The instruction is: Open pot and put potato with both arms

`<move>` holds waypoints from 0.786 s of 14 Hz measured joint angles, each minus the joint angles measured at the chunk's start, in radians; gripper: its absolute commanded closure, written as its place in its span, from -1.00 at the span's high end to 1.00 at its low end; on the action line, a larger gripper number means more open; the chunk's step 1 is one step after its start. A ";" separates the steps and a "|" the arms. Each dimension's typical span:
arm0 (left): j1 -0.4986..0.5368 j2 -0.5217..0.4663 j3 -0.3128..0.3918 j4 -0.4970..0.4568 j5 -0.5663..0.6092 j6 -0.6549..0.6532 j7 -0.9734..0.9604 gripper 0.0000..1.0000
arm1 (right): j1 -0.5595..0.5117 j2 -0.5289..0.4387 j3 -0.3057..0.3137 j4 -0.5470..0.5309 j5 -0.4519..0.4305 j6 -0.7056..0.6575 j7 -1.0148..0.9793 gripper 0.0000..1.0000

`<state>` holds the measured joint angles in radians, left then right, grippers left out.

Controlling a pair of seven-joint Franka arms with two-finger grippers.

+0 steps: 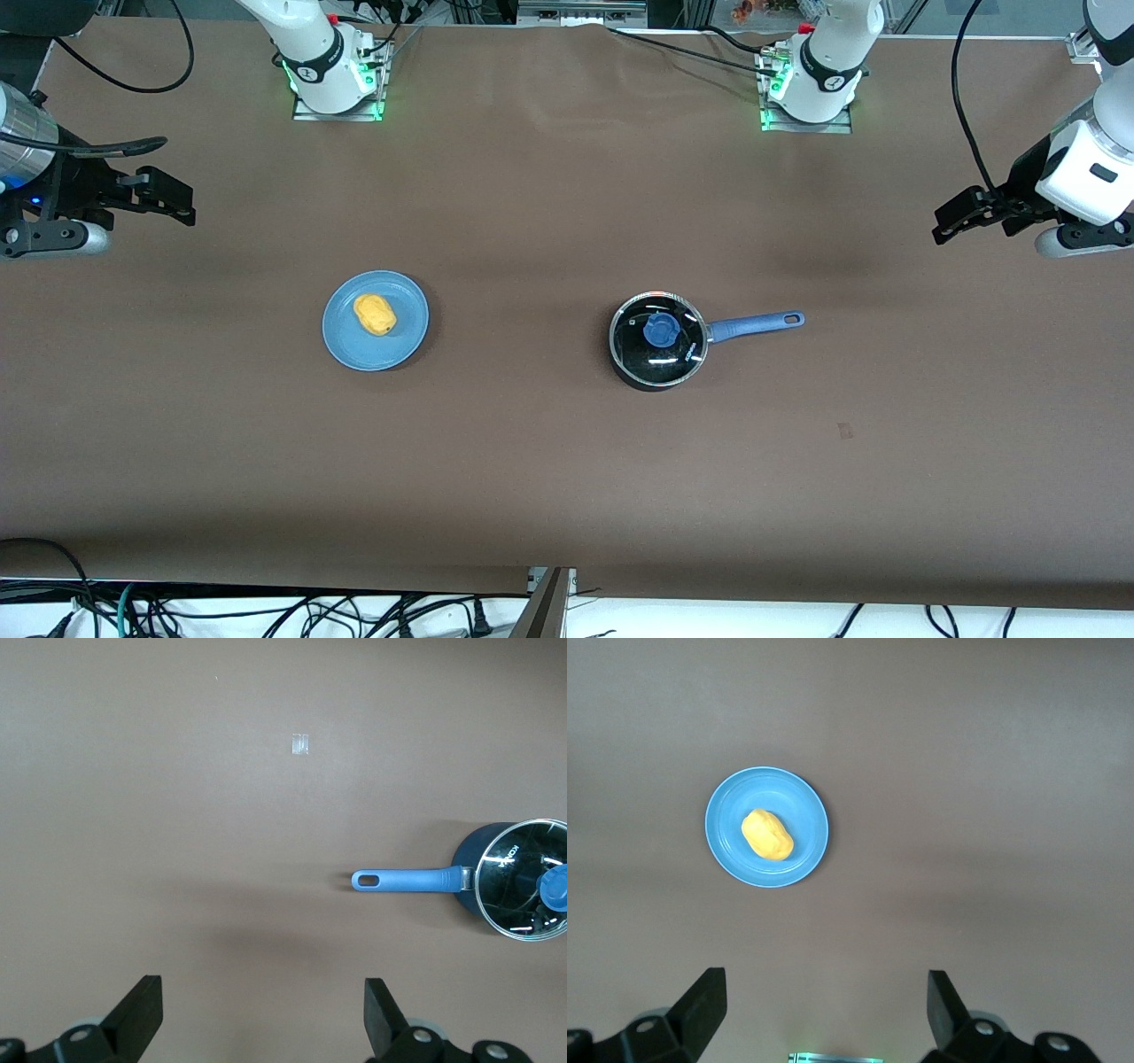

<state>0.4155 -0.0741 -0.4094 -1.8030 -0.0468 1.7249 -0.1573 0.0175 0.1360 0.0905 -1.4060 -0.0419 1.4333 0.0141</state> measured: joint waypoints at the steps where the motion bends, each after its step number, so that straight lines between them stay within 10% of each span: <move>1: 0.000 0.000 0.000 0.001 0.000 0.000 0.000 1.00 | 0.000 0.000 0.000 0.000 0.000 0.000 0.000 1.00; 11: -0.001 0.007 -0.010 0.002 0.000 0.011 0.000 1.00 | 0.000 0.000 0.000 0.000 0.000 0.000 0.000 1.00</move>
<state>0.4146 -0.0671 -0.4189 -1.8014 -0.0468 1.7355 -0.1573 0.0175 0.1360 0.0905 -1.4060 -0.0419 1.4333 0.0141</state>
